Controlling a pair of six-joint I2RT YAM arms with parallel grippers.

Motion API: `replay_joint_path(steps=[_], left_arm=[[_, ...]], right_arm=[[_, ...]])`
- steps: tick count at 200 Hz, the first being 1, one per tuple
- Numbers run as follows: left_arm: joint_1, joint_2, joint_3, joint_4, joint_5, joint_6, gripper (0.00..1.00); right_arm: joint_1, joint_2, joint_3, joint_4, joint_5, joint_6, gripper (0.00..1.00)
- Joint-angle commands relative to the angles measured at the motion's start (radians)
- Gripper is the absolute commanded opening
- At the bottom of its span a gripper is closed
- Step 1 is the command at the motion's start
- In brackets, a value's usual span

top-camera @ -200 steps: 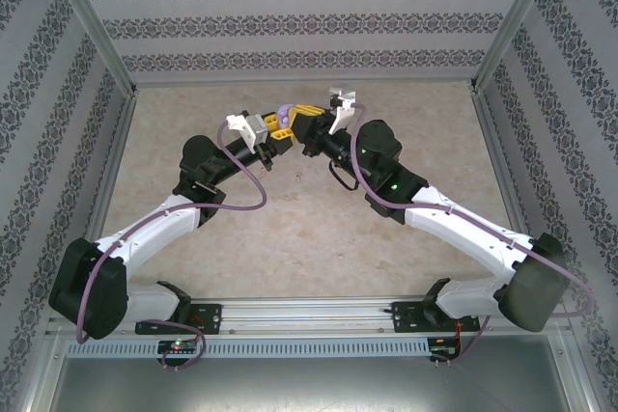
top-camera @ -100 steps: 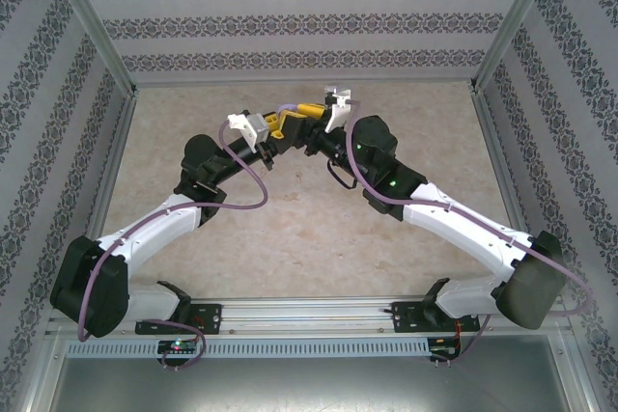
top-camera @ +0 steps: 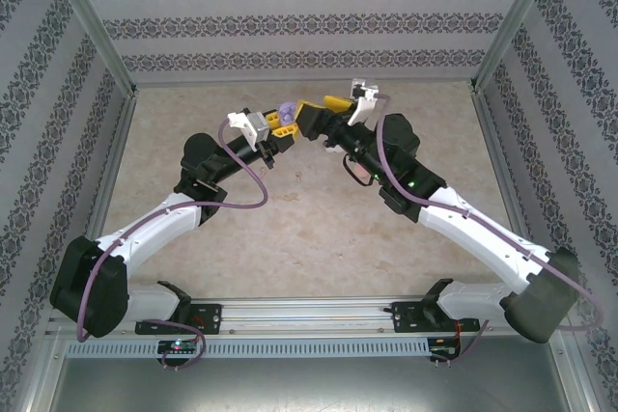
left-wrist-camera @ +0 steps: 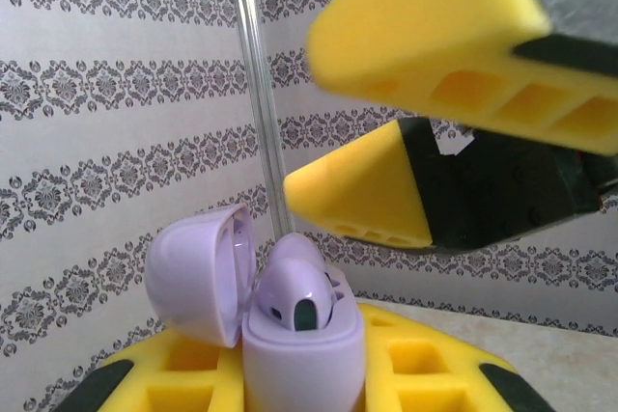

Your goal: Insert the wireless bluetooth earbuds into the charging case

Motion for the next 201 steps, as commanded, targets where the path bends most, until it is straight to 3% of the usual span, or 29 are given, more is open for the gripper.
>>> replay_joint_path(steps=[1, 25, 53, 86, 142, 201], left_arm=[[-0.015, -0.001, 0.026, 0.038, 0.014, -0.006, 0.00], [-0.015, -0.002, 0.020, 0.026, 0.015, 0.003, 0.00], [-0.015, -0.011, 0.008, -0.012, 0.031, 0.027, 0.00], [-0.015, -0.020, -0.004, -0.074, 0.072, 0.049, 0.00], [-0.019, -0.032, -0.028, -0.197, 0.157, 0.087, 0.00], [-0.035, -0.024, -0.028, -0.265, 0.197, 0.118, 0.00]], right_arm=[[-0.017, -0.054, -0.014, 0.028, -0.020, 0.041, 0.88], [-0.051, -0.074, 0.010, -0.048, -0.047, 0.073, 0.86], [-0.117, -0.041, 0.127, -0.270, -0.136, 0.083, 0.75], [-0.175, 0.057, 0.288, -0.512, -0.261, 0.079, 0.50], [-0.208, 0.228, 0.455, -0.711, -0.374, 0.073, 0.00], [-0.199, 0.382, 0.545, -0.758, -0.475, 0.099, 0.00]])
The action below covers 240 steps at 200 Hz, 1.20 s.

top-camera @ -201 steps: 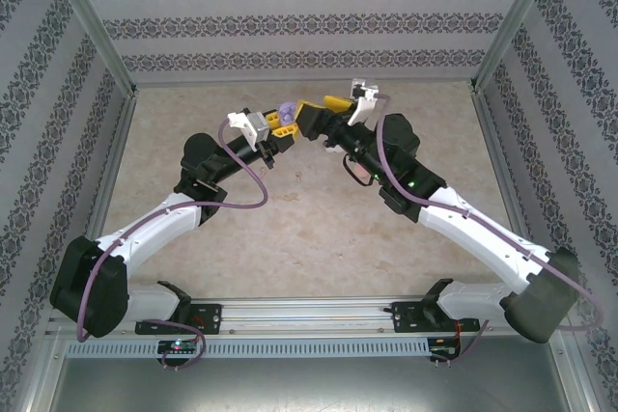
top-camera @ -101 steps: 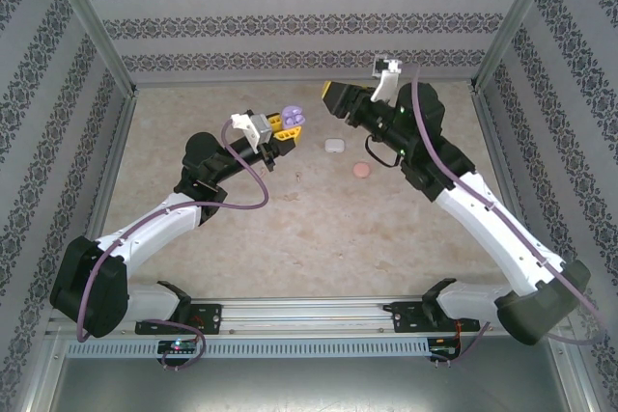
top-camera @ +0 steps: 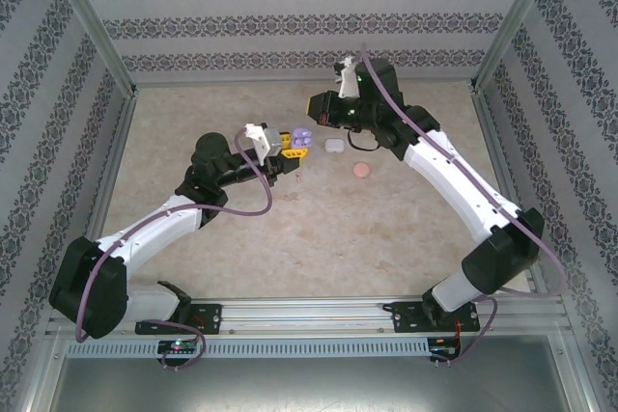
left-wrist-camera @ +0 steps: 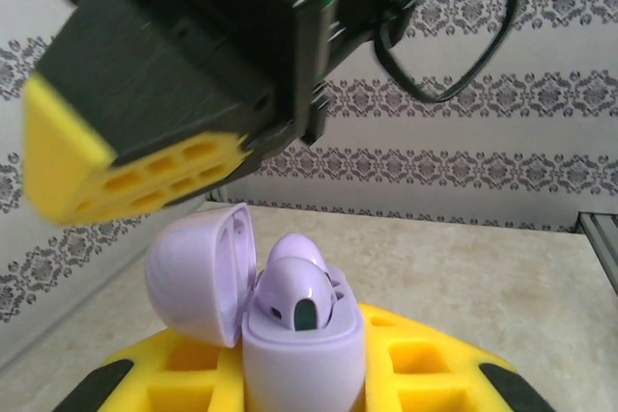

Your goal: Insert the wireless bluetooth earbuds into the charging case

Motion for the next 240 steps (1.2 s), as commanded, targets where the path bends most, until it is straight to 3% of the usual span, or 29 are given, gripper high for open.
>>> replay_joint_path(steps=[1, 43, 111, 157, 189, 204, 240], left_arm=[[-0.017, -0.017, -0.008, -0.032, 0.045, 0.035, 0.00], [-0.024, 0.002, 0.005, -0.042, 0.039, 0.040, 0.00], [-0.027, 0.033, 0.031, -0.028, 0.016, 0.034, 0.00], [-0.033, 0.053, 0.030, -0.006, 0.002, 0.007, 0.00], [-0.035, 0.075, 0.033, -0.018, -0.030, -0.039, 0.00], [-0.041, 0.102, 0.036, -0.024, -0.056, -0.084, 0.00], [-0.086, 0.195, 0.039, -0.019, -0.176, -0.223, 0.00]], right_arm=[[-0.001, 0.033, 0.052, -0.041, -0.066, 0.019, 0.00], [0.016, 0.037, 0.027, -0.069, -0.100, 0.004, 0.00], [0.062, -0.147, -0.176, -0.111, -0.074, -0.014, 0.00], [0.019, -0.242, -0.223, -0.095, 0.022, 0.008, 0.00], [-0.043, -0.316, -0.275, -0.085, 0.169, 0.044, 0.00], [-0.087, -0.355, -0.330, -0.073, 0.221, 0.061, 0.02], [-0.171, -0.409, -0.455, -0.057, 0.259, 0.080, 0.23]])
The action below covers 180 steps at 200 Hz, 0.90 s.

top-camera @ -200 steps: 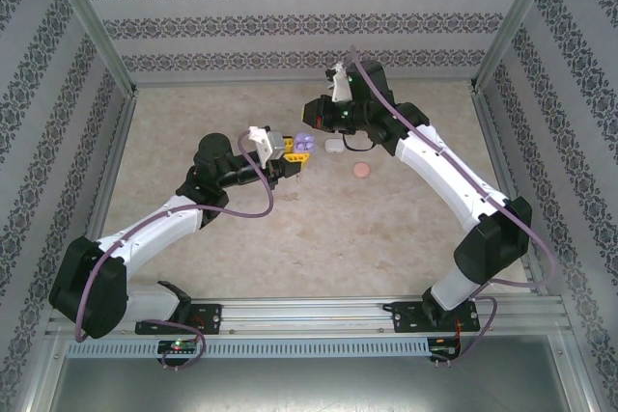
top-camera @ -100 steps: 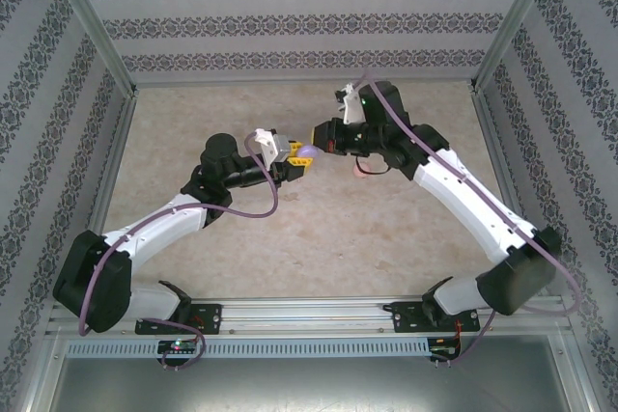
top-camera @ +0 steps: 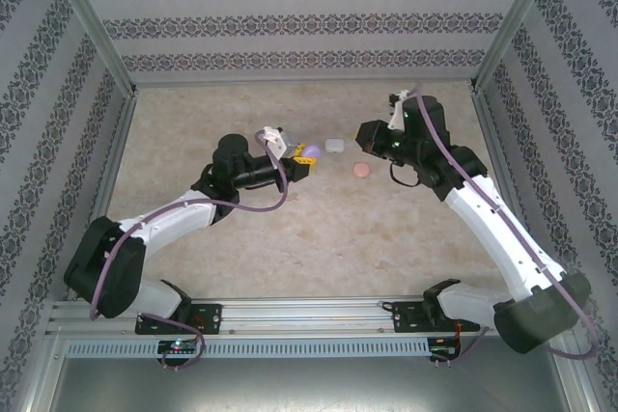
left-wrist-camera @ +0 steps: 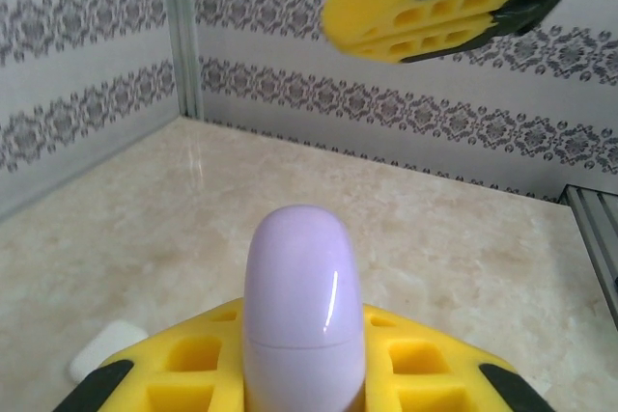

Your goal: Insert the wireless bluetooth earbuds into the charging case

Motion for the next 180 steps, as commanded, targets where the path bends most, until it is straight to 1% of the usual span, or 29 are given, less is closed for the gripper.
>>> replay_joint_path(steps=[1, 24, 41, 64, 95, 113, 150, 180], left_arm=[[-0.041, 0.056, 0.032, 0.029, -0.103, -0.131, 0.00], [-0.059, 0.127, 0.071, -0.020, -0.202, -0.235, 0.00], [-0.058, 0.189, 0.135, -0.102, -0.254, -0.320, 0.00], [-0.057, 0.296, 0.292, -0.298, -0.269, -0.387, 0.00], [-0.044, 0.439, 0.500, -0.510, -0.268, -0.453, 0.00], [-0.030, 0.507, 0.587, -0.591, -0.286, -0.480, 0.00], [0.032, 0.635, 0.697, -0.648, -0.223, -0.572, 0.00], [0.077, 0.722, 0.788, -0.708, -0.163, -0.600, 0.00]], right_arm=[[-0.035, -0.026, -0.073, 0.014, 0.075, 0.022, 0.24], [-0.052, -0.048, -0.131, 0.018, 0.085, 0.025, 0.31], [-0.055, -0.059, -0.160, 0.020, 0.090, 0.027, 0.35], [-0.060, -0.063, -0.186, 0.023, 0.089, 0.026, 0.38], [-0.061, -0.060, -0.211, 0.026, 0.091, 0.020, 0.39], [-0.061, -0.057, -0.223, 0.028, 0.097, 0.015, 0.40], [-0.063, -0.041, -0.236, 0.035, 0.100, 0.009, 0.40], [-0.063, -0.029, -0.241, 0.044, 0.096, 0.008, 0.40]])
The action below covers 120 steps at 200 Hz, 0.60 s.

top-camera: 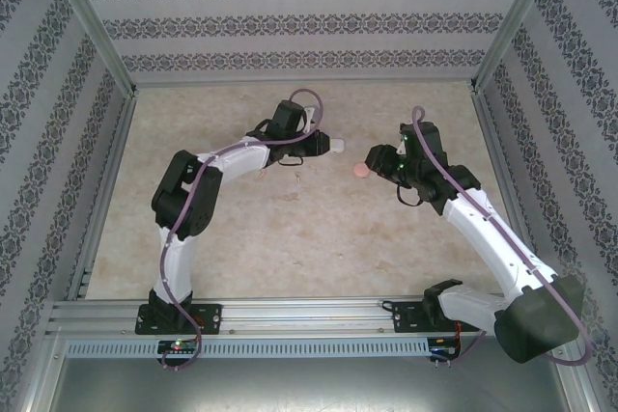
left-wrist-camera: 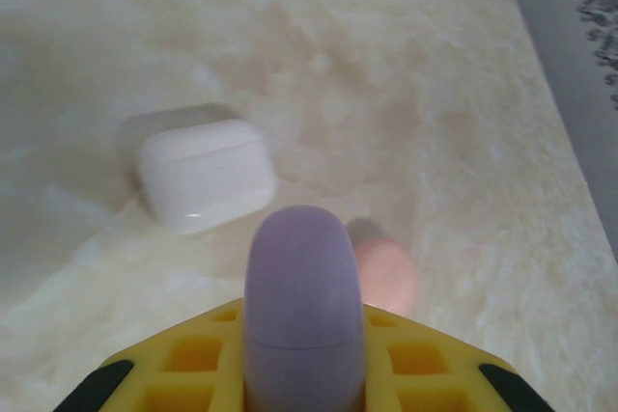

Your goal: Insert the wireless bluetooth earbuds into the charging case

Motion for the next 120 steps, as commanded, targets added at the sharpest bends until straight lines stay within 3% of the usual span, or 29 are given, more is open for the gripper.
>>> replay_joint_path(steps=[1, 44, 120], left_arm=[[0.039, 0.052, 0.076, -0.100, 0.063, -0.061, 0.00], [0.076, 0.137, 0.154, -0.162, 0.103, -0.073, 0.00], [0.099, 0.231, 0.294, -0.333, 0.066, -0.051, 0.23]], right_arm=[[-0.010, 0.011, -0.016, 0.027, 0.017, -0.008, 0.40], [-0.010, 0.010, -0.021, 0.030, 0.020, -0.007, 0.41], [-0.008, -0.019, -0.029, 0.014, 0.030, -0.002, 0.41]])
